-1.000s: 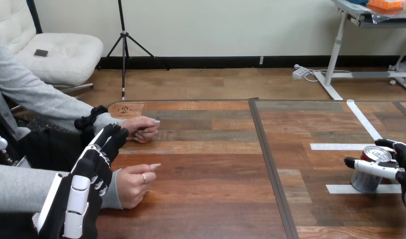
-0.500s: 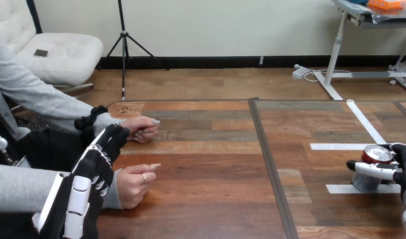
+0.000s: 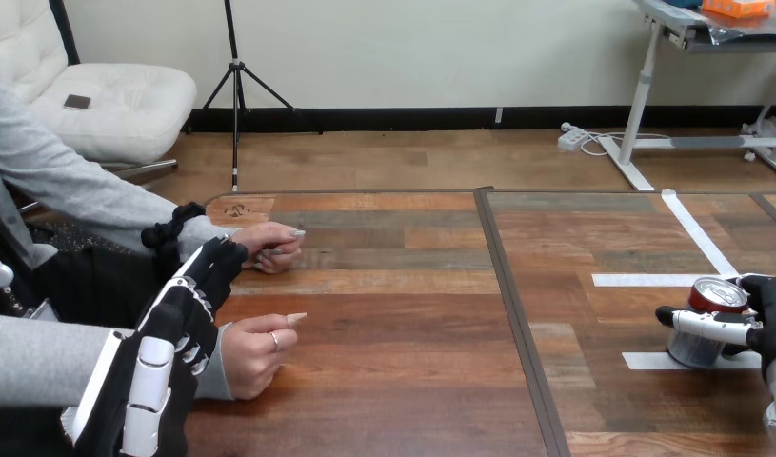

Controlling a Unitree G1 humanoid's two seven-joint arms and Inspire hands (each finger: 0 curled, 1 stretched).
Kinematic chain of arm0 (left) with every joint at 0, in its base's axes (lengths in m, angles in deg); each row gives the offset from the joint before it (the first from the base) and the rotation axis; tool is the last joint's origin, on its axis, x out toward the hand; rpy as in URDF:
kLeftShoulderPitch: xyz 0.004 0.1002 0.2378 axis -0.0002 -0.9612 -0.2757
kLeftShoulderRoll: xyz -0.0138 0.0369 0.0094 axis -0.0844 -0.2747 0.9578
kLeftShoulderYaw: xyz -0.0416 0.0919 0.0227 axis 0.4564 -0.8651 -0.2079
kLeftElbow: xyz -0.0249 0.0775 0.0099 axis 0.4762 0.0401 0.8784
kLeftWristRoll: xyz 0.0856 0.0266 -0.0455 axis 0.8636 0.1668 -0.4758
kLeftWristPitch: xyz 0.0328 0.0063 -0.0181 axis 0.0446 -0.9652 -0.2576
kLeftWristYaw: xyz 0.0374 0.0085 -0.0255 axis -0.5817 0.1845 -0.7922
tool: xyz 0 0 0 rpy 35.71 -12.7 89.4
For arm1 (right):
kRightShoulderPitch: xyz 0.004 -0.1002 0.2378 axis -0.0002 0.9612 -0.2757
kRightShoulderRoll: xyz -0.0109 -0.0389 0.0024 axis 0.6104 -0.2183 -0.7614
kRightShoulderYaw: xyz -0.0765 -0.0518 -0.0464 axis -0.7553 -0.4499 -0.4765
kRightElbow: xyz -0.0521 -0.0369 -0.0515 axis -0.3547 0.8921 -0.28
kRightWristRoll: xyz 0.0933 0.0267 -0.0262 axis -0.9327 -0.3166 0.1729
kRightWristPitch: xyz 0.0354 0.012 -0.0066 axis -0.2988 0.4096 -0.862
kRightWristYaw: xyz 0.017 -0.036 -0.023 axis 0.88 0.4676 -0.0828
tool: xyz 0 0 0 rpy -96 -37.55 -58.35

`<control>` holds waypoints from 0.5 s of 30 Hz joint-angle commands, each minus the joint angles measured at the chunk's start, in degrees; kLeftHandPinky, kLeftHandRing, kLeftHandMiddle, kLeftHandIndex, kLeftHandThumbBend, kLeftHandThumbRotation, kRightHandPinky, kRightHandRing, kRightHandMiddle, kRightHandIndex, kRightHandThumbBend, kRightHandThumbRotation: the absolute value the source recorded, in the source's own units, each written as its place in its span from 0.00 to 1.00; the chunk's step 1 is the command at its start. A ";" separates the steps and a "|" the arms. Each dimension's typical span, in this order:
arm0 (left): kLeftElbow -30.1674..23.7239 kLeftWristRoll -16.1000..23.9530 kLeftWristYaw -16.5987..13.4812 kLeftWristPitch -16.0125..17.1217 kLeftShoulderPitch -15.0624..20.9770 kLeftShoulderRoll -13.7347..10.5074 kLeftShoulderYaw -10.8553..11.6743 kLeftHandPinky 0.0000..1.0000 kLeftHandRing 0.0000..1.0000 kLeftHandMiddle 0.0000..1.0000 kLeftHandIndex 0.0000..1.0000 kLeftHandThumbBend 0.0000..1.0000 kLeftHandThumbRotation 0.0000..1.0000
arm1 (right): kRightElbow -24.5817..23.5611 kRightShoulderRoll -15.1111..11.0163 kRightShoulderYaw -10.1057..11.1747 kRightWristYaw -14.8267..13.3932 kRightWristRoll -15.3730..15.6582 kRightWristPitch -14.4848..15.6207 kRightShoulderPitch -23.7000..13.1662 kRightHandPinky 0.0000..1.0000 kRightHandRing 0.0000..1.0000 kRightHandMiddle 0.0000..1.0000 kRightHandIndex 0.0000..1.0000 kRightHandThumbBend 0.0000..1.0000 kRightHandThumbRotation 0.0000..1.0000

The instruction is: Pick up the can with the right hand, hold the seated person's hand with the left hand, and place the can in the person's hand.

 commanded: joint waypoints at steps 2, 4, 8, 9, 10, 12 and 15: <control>-3.33 0.52 -0.99 0.06 1.49 -0.91 0.97 0.99 0.95 0.90 0.89 0.60 1.00 | -0.12 -0.54 -0.75 -0.31 0.47 -0.90 -1.31 0.41 0.47 0.50 0.50 0.83 0.00; -3.57 0.94 -1.50 -0.02 1.33 -0.95 1.05 0.99 0.94 0.89 0.89 0.61 1.00 | -0.21 -0.65 -0.89 -0.25 0.64 -0.96 -1.43 0.41 0.47 0.50 0.50 0.84 0.00; -3.90 1.24 -2.15 -0.28 1.09 -1.08 1.06 0.98 0.93 0.88 0.88 0.62 1.00 | -0.44 -0.86 -1.39 -0.92 1.31 -1.36 -1.59 0.39 0.44 0.48 0.49 0.85 0.00; -3.87 1.23 -2.14 -0.24 1.10 -1.15 1.06 0.98 0.93 0.88 0.88 0.62 1.00 | -0.50 -0.94 -1.46 -0.90 1.40 -1.36 -1.72 0.39 0.44 0.48 0.49 0.85 0.00; -3.85 1.22 -2.12 -0.20 1.11 -1.21 1.05 0.98 0.93 0.88 0.88 0.62 1.00 | -0.52 -0.99 -1.48 -0.84 1.41 -1.33 -1.81 0.38 0.43 0.47 0.49 0.85 0.00; -3.82 1.08 -2.03 -0.19 1.13 -1.28 1.02 0.97 0.93 0.88 0.88 0.62 1.00 | -0.72 -1.02 -1.49 -0.85 1.41 -1.31 -2.01 0.37 0.43 0.47 0.49 0.85 0.00; -3.68 0.80 -1.87 -0.17 1.17 -1.33 0.94 0.97 0.93 0.88 0.88 0.63 1.00 | -1.04 -1.08 -1.42 -0.67 1.23 -1.74 -2.19 0.35 0.41 0.45 0.48 0.86 0.00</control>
